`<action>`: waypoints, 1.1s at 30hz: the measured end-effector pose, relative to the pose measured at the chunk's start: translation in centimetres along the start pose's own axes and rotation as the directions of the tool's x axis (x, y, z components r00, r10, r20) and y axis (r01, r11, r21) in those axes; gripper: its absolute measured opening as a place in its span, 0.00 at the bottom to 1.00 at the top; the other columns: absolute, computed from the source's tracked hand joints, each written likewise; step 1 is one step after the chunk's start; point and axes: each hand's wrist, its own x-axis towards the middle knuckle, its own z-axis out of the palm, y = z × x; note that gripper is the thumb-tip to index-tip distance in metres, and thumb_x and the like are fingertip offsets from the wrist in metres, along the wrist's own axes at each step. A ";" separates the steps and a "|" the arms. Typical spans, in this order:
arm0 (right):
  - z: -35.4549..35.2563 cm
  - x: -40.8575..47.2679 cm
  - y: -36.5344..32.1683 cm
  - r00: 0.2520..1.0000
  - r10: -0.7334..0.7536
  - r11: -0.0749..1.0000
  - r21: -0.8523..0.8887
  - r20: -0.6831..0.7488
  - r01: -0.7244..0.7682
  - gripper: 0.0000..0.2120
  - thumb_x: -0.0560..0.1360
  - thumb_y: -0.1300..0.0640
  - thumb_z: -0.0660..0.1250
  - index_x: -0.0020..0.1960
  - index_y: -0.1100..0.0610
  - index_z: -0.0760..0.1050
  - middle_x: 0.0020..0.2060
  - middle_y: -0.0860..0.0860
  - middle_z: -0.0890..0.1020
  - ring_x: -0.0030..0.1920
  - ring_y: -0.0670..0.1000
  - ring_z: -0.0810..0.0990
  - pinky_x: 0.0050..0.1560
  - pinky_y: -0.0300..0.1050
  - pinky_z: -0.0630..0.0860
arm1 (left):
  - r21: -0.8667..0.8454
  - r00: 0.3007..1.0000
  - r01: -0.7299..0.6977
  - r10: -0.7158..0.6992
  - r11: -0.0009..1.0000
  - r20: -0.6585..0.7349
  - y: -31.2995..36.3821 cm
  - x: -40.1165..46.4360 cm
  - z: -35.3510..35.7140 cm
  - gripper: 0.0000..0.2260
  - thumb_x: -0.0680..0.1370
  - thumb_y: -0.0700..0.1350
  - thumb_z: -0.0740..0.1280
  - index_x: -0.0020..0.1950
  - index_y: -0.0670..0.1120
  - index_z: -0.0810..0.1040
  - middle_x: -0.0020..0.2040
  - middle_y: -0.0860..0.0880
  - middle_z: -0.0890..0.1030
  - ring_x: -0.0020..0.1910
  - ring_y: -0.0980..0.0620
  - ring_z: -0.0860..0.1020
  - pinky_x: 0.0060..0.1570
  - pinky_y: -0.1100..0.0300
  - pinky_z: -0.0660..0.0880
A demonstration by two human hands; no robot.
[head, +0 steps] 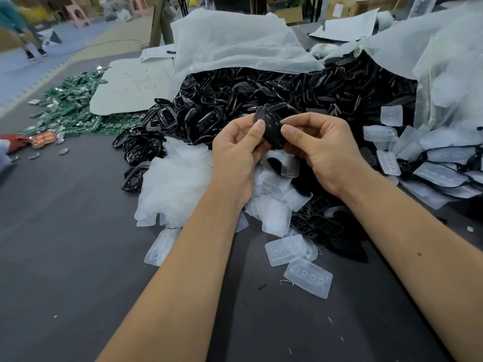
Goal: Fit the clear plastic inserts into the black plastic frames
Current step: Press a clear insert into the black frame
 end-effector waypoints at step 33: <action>-0.8 0.1 0.0 0.994 0.048 0.986 0.156 0.097 -0.063 0.07 0.71 0.62 0.75 0.48 0.58 0.86 0.42 0.55 0.87 0.44 0.50 0.85 0.46 0.40 0.80 | 0.105 0.999 -0.038 0.038 0.994 -0.001 -0.2 -0.1 0.2 0.03 0.84 0.38 0.67 0.51 0.42 0.80 0.40 0.48 0.85 0.40 0.53 0.83 0.42 0.59 0.81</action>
